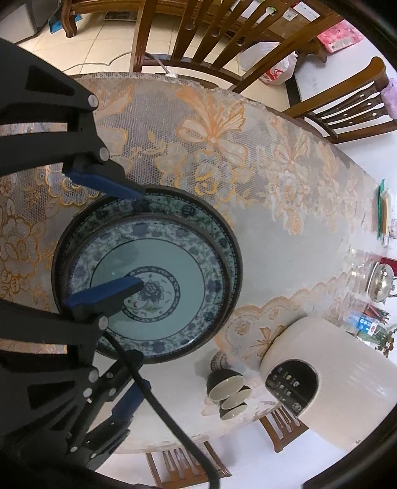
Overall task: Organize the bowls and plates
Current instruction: 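Open both grippers to release the plate onto the stack, then move both grippers toward the grey-green bowl nearest the plates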
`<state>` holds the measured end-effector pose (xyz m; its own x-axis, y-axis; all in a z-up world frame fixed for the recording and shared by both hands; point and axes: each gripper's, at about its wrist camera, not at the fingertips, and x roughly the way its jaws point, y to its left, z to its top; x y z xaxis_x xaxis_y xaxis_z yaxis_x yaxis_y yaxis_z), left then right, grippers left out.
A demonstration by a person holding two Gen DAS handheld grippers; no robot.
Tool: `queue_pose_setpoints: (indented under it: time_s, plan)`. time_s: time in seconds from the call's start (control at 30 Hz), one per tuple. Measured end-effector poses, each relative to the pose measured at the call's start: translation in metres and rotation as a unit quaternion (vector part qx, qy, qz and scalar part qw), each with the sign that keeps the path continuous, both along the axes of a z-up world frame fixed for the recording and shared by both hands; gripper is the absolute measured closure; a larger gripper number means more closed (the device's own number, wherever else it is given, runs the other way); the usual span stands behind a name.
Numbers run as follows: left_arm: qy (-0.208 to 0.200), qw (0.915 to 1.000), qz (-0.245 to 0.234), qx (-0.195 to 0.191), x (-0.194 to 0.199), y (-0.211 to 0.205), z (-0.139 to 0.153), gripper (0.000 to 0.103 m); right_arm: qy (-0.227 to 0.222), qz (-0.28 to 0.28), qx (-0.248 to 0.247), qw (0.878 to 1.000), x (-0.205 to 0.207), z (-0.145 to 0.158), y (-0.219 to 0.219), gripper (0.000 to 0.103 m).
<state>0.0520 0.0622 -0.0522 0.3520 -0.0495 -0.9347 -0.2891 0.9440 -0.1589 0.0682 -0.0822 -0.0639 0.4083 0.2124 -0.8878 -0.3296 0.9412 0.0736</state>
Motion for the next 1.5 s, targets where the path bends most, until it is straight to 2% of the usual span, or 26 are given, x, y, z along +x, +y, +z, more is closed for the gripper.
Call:
queue_pose_setpoints:
  time_s: [0.5, 0.77, 1.2, 1.5]
  plan:
    - [-0.021, 0.9989, -0.041, 0.012, -0.01, -0.012, 0.018, 0.047, -0.019, -0.038, 0.013, 0.999, -0.021, 0.014, -0.016, 0.053]
    - [-0.025, 0.9971, -0.071, 0.015, -0.007, -0.033, 0.022, 0.047, -0.023, -0.064, 0.014, 0.998, -0.029, 0.019, -0.037, 0.053]
    - [-0.028, 0.9952, -0.091, 0.02, 0.014, -0.079, 0.026, 0.047, -0.025, -0.087, 0.022, 0.996, -0.018, 0.027, -0.087, 0.053]
    - [-0.028, 0.9946, -0.096, 0.027, 0.032, -0.113, 0.029, 0.047, -0.02, -0.085, 0.048, 0.995, 0.0, 0.033, -0.122, 0.053]
